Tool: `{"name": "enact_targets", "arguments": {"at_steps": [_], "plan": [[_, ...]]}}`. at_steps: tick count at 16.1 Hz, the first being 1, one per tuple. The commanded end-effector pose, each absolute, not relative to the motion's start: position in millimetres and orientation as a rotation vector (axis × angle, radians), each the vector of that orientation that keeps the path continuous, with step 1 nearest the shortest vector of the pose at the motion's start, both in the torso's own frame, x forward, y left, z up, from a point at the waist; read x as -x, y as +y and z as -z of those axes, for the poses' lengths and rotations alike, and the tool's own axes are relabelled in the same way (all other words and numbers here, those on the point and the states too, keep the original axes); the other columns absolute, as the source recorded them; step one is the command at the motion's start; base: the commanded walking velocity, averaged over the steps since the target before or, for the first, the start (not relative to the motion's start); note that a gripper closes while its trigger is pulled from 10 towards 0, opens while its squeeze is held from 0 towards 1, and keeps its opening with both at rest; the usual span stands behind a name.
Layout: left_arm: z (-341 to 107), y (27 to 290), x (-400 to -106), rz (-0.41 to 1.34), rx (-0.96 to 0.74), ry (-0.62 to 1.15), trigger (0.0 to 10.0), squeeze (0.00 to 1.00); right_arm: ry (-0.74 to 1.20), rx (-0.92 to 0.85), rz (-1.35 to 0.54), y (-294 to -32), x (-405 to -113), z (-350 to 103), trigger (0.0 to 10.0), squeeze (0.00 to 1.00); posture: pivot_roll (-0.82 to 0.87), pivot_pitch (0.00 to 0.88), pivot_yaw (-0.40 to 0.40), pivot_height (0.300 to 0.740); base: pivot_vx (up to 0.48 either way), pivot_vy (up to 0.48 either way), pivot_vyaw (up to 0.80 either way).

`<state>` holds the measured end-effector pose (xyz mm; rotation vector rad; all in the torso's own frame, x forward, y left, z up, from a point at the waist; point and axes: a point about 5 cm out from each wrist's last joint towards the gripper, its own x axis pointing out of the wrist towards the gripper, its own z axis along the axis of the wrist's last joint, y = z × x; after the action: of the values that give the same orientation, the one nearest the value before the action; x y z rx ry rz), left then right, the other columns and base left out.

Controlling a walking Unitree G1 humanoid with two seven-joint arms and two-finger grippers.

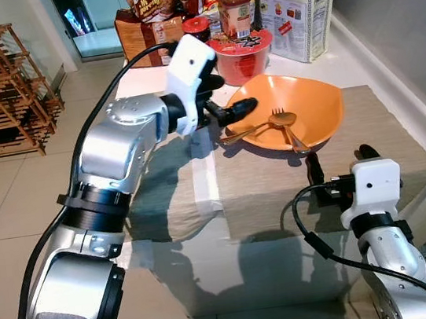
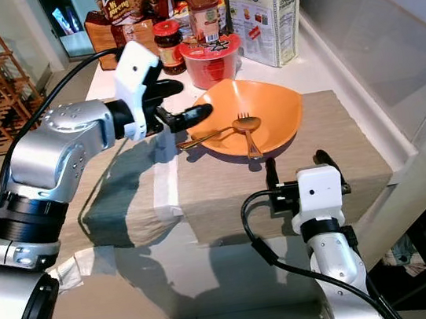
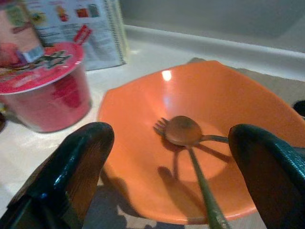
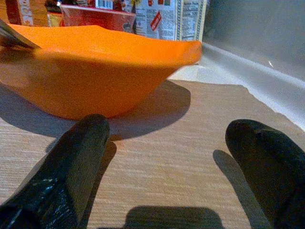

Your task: Setting the table

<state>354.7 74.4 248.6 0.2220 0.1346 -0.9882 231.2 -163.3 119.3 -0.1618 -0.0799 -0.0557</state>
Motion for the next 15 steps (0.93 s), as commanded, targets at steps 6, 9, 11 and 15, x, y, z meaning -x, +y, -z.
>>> {"name": "enact_targets", "arguments": {"at_steps": [6, 9, 11, 15], "plan": [[-245.3, 57.8, -350.4, 1.073, -0.232, 0.194, 10.0, 0.0, -0.08, 0.165, 0.04, -157.6, -233.1, -117.1, 10.0, 0.0, -0.13, 0.0, 0.077, 0.74, 0.0, 0.0, 0.0], [-241.0, 54.8, -347.3, 1.111, -0.284, 0.213, 10.0, 0.0, -0.077, 0.166, 0.038, -157.0, -232.5, -115.7, 10.0, 0.0, -0.12, 0.0, 0.077, 0.74, 0.0, 0.0, 0.0], [-233.7, 48.2, -342.4, 1.165, -0.325, 0.259, 10.0, 0.0, -0.075, 0.165, 0.037, -155.9, -233.5, -114.7, 10.0, 0.0, -0.12, 0.0, 0.077, 0.74, 0.0, 0.0, 0.0], [-230.4, 38.6, -345.3, 1.182, -0.355, 0.296, 10.0, 0.0, -0.075, 0.165, 0.031, -154.3, -234.6, -114.3, 10.0, 0.0, -0.11, 0.0, 0.071, 0.74, 0.0, 0.0, 0.0]]}}
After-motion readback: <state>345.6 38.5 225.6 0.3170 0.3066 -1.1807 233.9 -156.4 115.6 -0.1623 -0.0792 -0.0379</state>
